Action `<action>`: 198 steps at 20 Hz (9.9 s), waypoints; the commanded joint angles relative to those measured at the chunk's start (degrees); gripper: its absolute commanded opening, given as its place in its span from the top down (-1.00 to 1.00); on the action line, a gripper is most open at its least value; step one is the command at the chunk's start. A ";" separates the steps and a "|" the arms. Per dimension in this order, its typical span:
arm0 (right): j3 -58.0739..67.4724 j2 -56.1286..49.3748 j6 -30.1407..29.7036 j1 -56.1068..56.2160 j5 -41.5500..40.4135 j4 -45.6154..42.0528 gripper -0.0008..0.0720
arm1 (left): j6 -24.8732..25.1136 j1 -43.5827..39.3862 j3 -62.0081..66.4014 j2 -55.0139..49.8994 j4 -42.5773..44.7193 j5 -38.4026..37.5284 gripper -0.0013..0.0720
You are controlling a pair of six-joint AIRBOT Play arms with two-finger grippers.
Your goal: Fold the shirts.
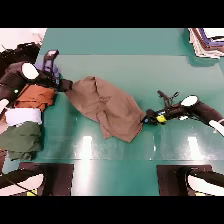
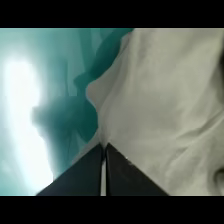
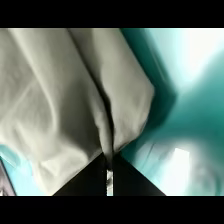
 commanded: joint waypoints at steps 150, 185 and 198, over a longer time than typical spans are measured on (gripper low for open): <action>58.31 -21.49 6.16 -22.58 18.27 -25.46 0.94 | 8.31 10.36 16.96 -15.32 -14.47 -8.57 0.90; 29.64 6.97 5.55 -25.66 22.51 -29.83 -0.34 | -4.44 10.71 -49.90 32.02 -17.55 -10.43 -0.37; 9.51 13.75 5.53 -34.99 26.49 -34.95 -0.35 | 2.60 10.71 -50.49 31.80 -30.71 -7.82 0.90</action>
